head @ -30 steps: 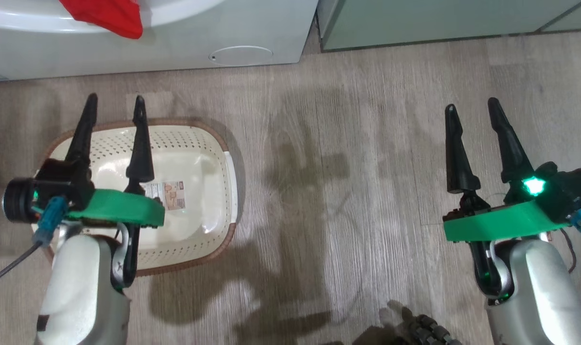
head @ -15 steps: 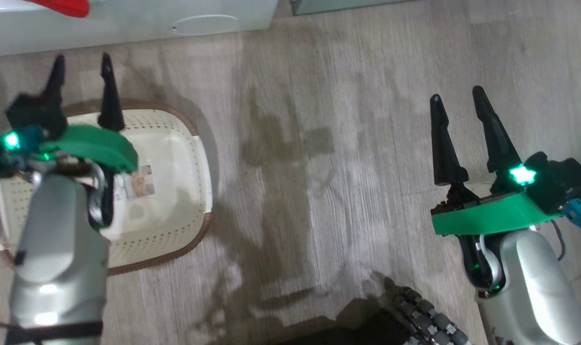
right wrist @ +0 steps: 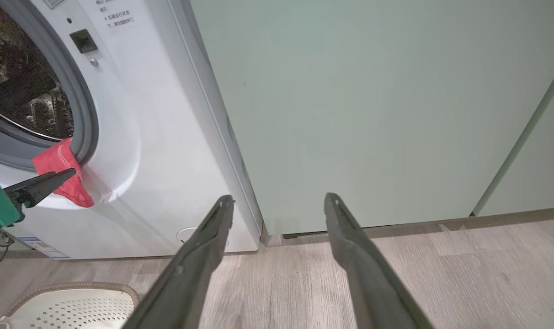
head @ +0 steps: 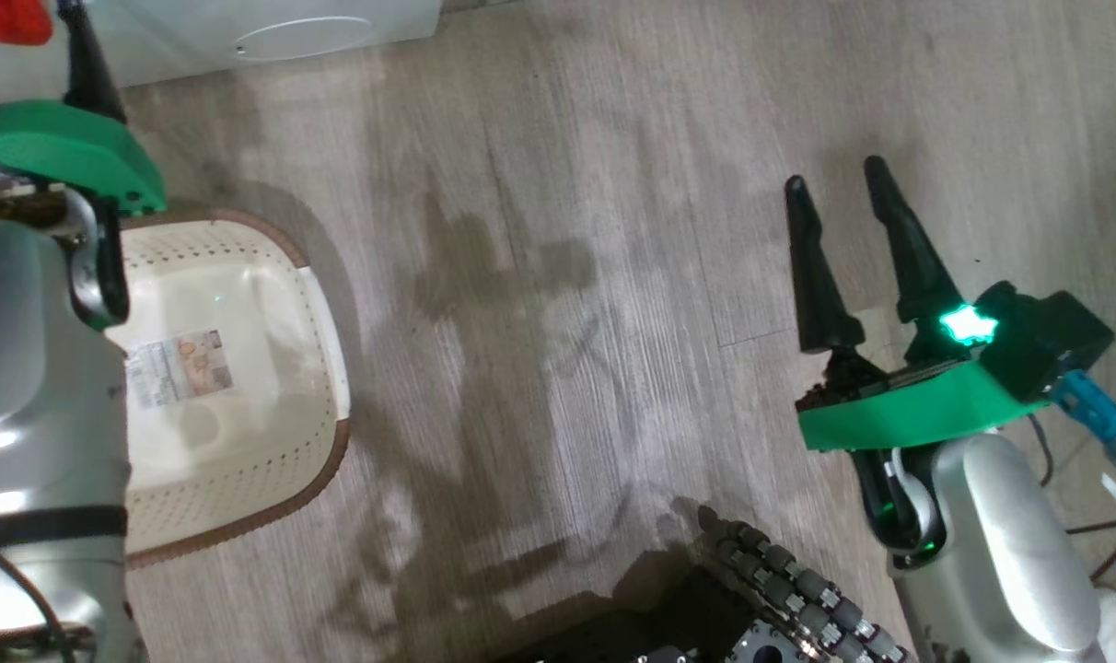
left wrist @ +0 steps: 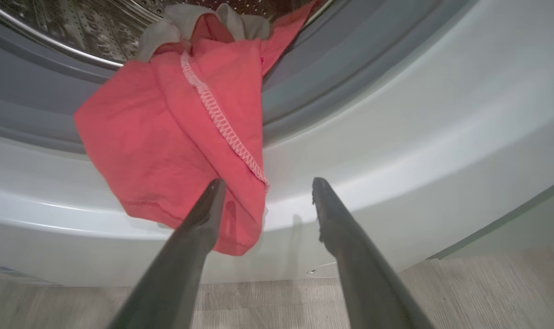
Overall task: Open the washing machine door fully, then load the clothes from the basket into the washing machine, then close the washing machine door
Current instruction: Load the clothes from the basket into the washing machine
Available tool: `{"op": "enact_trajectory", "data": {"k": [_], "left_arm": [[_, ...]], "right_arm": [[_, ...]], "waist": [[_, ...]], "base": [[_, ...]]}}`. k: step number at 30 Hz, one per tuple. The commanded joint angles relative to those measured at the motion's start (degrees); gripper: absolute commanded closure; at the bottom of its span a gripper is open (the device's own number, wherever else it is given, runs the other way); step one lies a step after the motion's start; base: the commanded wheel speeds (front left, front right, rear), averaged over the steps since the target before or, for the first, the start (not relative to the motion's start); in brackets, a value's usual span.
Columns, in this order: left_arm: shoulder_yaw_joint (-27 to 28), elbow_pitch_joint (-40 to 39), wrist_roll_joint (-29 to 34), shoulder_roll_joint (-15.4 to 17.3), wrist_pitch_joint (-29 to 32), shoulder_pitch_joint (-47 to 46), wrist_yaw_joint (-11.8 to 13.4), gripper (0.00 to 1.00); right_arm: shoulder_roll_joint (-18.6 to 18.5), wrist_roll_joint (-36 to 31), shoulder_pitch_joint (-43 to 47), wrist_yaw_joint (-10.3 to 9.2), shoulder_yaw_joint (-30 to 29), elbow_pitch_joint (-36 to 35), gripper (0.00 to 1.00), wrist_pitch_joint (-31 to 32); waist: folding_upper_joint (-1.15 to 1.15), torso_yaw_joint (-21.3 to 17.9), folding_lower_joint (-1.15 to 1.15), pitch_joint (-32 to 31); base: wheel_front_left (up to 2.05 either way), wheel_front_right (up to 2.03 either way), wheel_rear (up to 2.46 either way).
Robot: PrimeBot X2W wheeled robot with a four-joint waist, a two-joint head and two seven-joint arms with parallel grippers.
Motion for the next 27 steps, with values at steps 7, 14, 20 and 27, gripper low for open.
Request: {"op": "enact_trajectory", "data": {"k": [7, 14, 20, 27], "left_arm": [[2.5, 2.9, -0.4, 4.7, 1.0, -5.6, 1.5, 0.00], [2.2, 7.0, -0.5, 6.3, 2.8, -9.4, 1.8, 0.00], [1.9, 9.5, -1.1, 6.7, 2.9, -11.1, 1.4, 0.00], [1.1, 11.5, -1.8, 6.0, 1.8, -11.8, 0.6, 1.00]], "right_arm": [[-0.2, 1.3, 0.8, 0.00, 2.1, -1.9, 0.00, -0.4], [-0.2, 1.7, 0.6, 0.00, 2.1, -2.0, 0.00, -0.4], [-0.2, 1.9, 0.3, 0.00, 2.3, -2.0, 0.00, -0.4], [-0.2, 1.5, 0.0, 0.00, 2.1, -1.8, 0.00, -0.4]], "waist": [[0.00, -2.1, 0.00, 0.9], [0.00, -2.5, 0.00, 1.6], [0.00, -2.3, 0.00, 2.0], [0.00, -1.6, 0.00, 2.3]], "base": [[0.00, 0.00, 0.00], [0.00, 0.00, 0.00], [0.00, 0.00, 0.00], [0.00, 0.00, 0.00]]}}
